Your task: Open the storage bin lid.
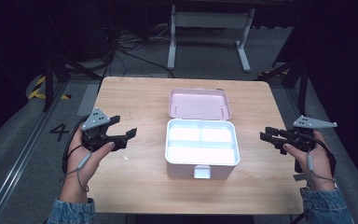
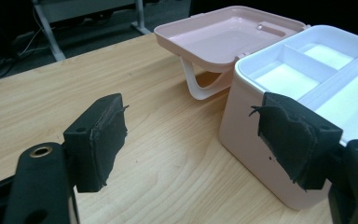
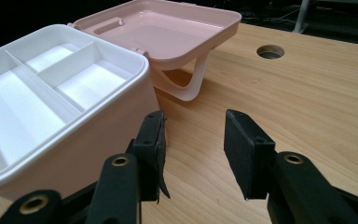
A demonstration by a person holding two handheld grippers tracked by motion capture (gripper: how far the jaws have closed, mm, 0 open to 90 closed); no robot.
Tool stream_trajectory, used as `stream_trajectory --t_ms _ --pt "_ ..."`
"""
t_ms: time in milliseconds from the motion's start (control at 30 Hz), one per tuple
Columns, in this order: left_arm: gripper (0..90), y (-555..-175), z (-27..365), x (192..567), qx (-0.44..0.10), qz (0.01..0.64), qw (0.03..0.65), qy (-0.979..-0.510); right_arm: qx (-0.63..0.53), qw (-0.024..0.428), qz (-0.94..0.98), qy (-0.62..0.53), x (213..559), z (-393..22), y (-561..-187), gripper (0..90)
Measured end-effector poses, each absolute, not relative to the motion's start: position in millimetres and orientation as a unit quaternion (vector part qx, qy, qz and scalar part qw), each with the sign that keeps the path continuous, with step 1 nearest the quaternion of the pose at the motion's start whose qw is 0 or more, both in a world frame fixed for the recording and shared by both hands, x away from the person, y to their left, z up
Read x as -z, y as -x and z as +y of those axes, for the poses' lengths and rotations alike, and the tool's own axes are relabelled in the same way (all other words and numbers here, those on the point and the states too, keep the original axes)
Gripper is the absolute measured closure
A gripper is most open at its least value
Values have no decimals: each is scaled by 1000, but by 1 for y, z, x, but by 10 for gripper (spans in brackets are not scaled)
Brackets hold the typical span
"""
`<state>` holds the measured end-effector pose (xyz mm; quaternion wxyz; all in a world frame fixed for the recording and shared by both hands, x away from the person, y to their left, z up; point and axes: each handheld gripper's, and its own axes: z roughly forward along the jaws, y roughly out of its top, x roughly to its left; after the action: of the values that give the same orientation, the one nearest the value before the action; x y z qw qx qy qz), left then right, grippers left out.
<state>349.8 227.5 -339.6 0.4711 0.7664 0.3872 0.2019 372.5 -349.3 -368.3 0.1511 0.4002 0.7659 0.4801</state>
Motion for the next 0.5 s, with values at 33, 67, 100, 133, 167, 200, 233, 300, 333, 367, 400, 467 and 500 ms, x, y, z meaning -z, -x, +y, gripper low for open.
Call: stream_trajectory --t_ms 33,67,100,133,167,200,233,300,333,367,400,467,500 --pt "242 -348 230 341 -202 392 474 -762 -480 152 766 -400 369 -349 -372 595" --pt "242 -347 232 342 -204 393 475 -760 -480 152 766 -399 369 -349 -372 594" --pt "242 -346 233 343 -203 399 476 -757 -480 152 766 -400 369 -349 -372 594" --pt "242 -345 235 344 -205 402 474 -756 -480 152 766 -400 369 -349 -372 594" --pt "242 -344 235 345 -208 402 472 -757 -480 152 766 -400 369 -349 -372 594" --pt "242 -343 236 345 -206 403 468 -759 -479 153 766 -400 369 -349 -372 594" --pt "242 -343 238 345 -208 403 468 -758 -479 152 766 -400 370 -349 -372 594" --pt "242 -342 240 345 -208 405 471 -755 -478 150 767 -401 370 -348 -372 594" --pt "242 -341 242 345 -209 407 469 -755 -477 151 768 -400 370 -348 -372 593" --pt "242 -341 243 346 -210 408 468 -755 -477 150 769 -399 371 -348 -372 592" --pt "242 -341 244 347 -209 410 465 -756 -476 150 769 -399 371 -347 -372 591" --pt "242 -340 244 348 -208 410 465 -756 -476 151 769 -399 371 -348 -372 590" --pt "242 -340 245 348 -208 411 462 -757 -476 151 769 -399 371 -348 -372 590"
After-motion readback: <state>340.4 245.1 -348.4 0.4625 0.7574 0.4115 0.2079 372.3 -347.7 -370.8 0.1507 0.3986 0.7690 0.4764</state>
